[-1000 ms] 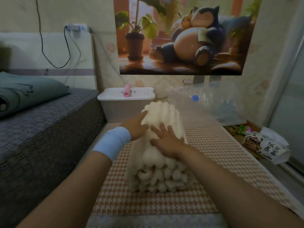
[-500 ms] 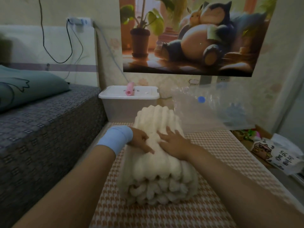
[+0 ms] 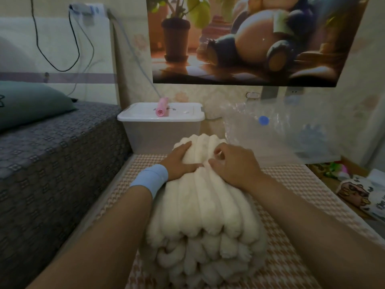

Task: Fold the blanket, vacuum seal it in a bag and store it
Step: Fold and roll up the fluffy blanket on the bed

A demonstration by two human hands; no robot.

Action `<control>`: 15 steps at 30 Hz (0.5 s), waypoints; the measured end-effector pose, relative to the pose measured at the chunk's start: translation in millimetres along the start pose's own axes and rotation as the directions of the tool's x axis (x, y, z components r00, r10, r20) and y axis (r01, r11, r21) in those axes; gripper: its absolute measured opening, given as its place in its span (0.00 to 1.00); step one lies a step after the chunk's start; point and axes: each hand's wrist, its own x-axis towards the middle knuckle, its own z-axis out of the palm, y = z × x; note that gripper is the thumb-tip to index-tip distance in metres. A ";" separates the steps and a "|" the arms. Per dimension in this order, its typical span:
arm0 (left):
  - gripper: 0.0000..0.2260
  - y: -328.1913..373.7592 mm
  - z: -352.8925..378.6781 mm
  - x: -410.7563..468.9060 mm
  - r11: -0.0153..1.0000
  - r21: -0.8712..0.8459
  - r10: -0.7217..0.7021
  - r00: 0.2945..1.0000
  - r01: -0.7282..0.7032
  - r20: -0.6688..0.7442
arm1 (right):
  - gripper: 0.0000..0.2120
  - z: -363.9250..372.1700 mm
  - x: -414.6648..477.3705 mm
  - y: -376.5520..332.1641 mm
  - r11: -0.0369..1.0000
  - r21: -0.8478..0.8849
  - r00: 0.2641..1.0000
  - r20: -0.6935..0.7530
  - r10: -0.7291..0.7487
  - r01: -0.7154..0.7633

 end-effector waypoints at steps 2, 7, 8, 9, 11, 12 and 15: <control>0.41 -7.0 -1.3 6.1 0.999 0.005 -0.034 0.997 0.034 0.062 | 0.35 9.6 14.2 5.3 0.998 0.052 0.990 0.140 0.033 -0.041; 0.53 -32.6 7.4 13.6 0.983 0.034 -0.181 0.951 0.178 0.249 | 0.56 46.0 40.8 19.1 0.931 0.279 0.815 0.579 0.033 -0.236; 0.51 -34.6 9.8 15.3 0.979 0.056 -0.203 0.941 0.196 0.271 | 0.56 52.3 44.7 20.4 0.933 0.267 0.793 0.608 0.031 -0.241; 0.49 -36.7 11.5 17.6 0.974 0.077 -0.226 0.931 0.213 0.286 | 0.56 58.7 47.3 21.0 0.933 0.258 0.777 0.629 0.036 -0.251; 0.44 -37.6 12.2 20.5 0.966 0.133 -0.251 0.925 0.221 0.287 | 0.55 67.2 48.3 20.3 0.934 0.250 0.782 0.622 0.049 -0.257; 0.44 -37.7 12.6 20.8 0.962 0.162 -0.257 0.924 0.218 0.284 | 0.54 69.6 47.0 20.1 0.936 0.246 0.795 0.603 0.056 -0.253; 0.45 -33.5 14.6 17.9 0.950 0.229 -0.269 0.930 0.213 0.251 | 0.53 73.5 36.7 22.7 0.944 0.222 0.839 0.538 0.089 -0.243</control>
